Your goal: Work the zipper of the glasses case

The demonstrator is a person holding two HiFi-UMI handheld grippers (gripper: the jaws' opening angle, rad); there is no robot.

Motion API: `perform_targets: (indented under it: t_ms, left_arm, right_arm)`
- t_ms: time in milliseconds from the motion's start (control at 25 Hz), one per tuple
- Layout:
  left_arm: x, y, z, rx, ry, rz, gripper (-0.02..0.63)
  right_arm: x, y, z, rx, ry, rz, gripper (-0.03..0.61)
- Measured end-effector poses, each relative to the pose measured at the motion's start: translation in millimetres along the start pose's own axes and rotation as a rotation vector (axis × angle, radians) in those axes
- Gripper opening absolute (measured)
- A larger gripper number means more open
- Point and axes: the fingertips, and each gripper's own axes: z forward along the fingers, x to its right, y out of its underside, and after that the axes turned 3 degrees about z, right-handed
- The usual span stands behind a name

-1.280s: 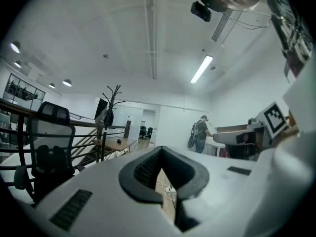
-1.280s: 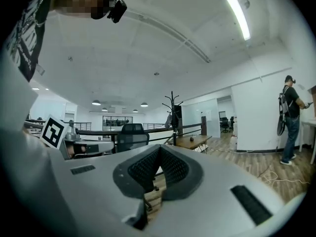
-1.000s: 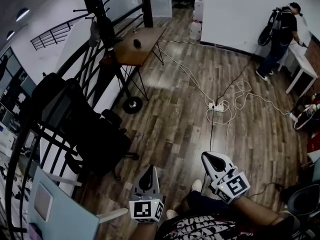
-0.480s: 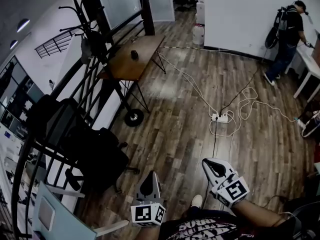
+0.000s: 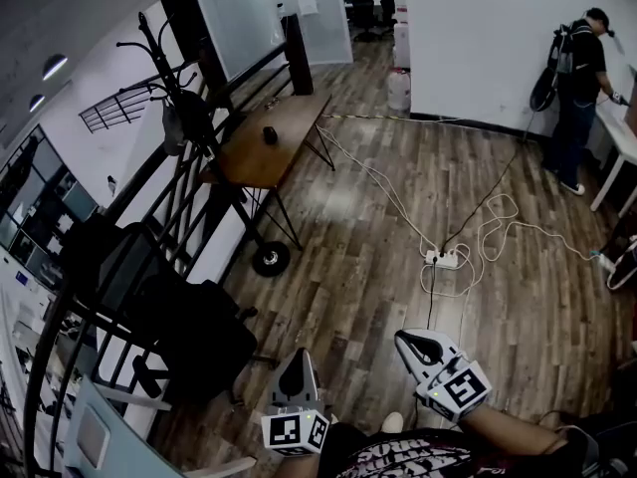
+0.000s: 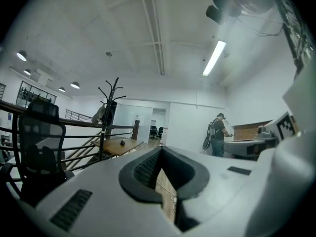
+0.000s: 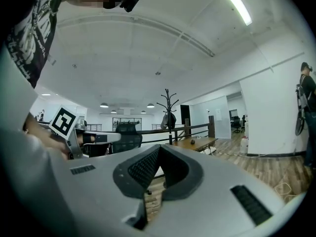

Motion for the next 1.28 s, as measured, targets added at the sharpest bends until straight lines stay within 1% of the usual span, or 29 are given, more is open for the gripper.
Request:
perform_targets:
  t_ms: [120,240,320,440,600,840,1120,1280]
  left_arm:
    - [-4,6,6,-0.006,-0.001,0.011,0.006]
    - [-16,10,15,-0.021,-0.009,0.001,0.006]
    - [-25,13,28,-0.022,-0.009,0.000,0.006]
    - [-40,20,57,-0.022,-0.004,-0.007,0.006]
    - [-60,19,104,-0.023,0.036,-0.017,0.006]
    - [-94,15,176,-0.019,0.086,-0.023,0.006]
    - [-128,14,234,-0.040,0.148,-0.029,0.005]
    - [-147,10,259,-0.026,0.170,-0.022,0.005]
  right_arm:
    - [6,9,7,0.004,-0.012,0.023,-0.009]
    - [13,9,24,0.018,-0.016,0.020,-0.009]
    - [22,7,41,0.040,-0.019,0.013,-0.009]
    - [37,10,69,0.029,-0.012,0.009,-0.009]
    - [54,11,108,0.015,0.005,0.034,-0.009]
    - [76,2,171,-0.020,0.019,0.007,-0.009]
    - [103,1,233,-0.017,0.068,0.036,-0.009]
    - [108,-6,261,-0.018,0.082,0.027,-0.009]
